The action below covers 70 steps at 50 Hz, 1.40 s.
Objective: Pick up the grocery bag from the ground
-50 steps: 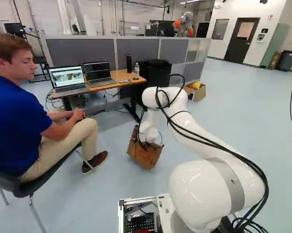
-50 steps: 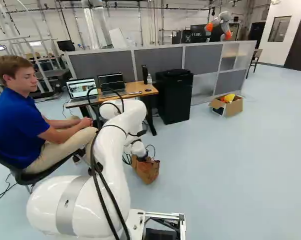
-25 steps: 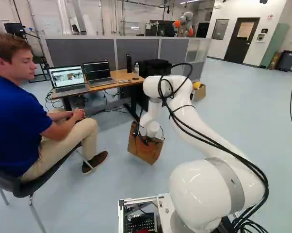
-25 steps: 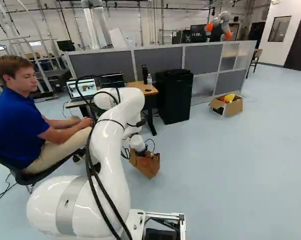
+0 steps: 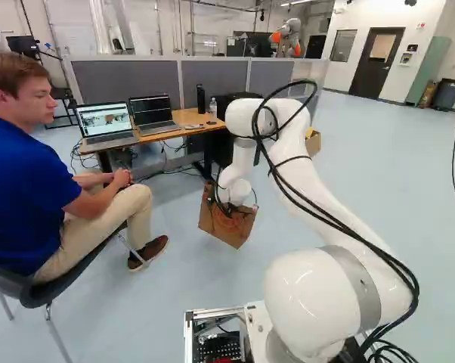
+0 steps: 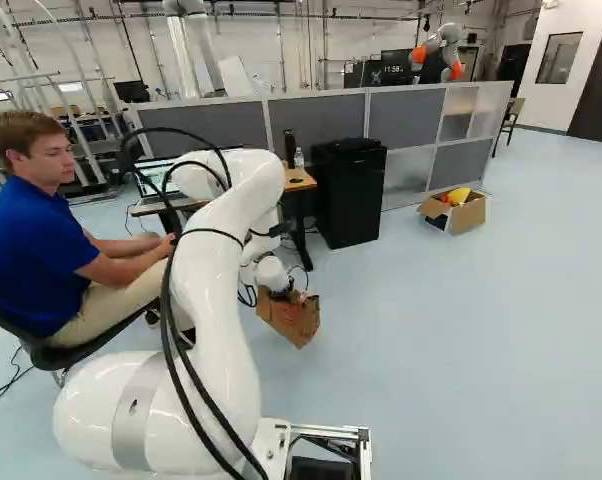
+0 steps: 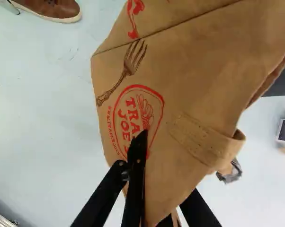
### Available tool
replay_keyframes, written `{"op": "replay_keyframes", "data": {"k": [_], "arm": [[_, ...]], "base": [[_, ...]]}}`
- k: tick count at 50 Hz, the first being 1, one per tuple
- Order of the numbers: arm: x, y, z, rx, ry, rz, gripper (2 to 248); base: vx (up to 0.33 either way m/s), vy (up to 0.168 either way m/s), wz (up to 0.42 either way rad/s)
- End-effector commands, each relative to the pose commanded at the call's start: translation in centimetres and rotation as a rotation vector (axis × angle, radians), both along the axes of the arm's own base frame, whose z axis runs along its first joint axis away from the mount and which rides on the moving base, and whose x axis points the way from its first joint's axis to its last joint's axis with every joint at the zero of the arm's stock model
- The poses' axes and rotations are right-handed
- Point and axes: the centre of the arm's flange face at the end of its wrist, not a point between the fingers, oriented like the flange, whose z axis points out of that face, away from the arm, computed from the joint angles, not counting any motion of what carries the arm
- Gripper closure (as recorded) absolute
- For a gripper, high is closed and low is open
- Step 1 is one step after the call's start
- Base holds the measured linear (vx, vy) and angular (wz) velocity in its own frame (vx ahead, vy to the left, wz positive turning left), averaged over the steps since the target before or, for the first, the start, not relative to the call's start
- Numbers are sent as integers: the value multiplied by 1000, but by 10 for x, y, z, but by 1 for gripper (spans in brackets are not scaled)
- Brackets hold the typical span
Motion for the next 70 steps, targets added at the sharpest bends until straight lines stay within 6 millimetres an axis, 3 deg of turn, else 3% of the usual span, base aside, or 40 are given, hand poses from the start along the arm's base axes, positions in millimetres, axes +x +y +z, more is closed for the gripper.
{"op": "replay_keyframes", "data": {"k": [70], "arm": [[-30,-2,179,12,-177,0,228]], "base": [[0,0,0]]}}
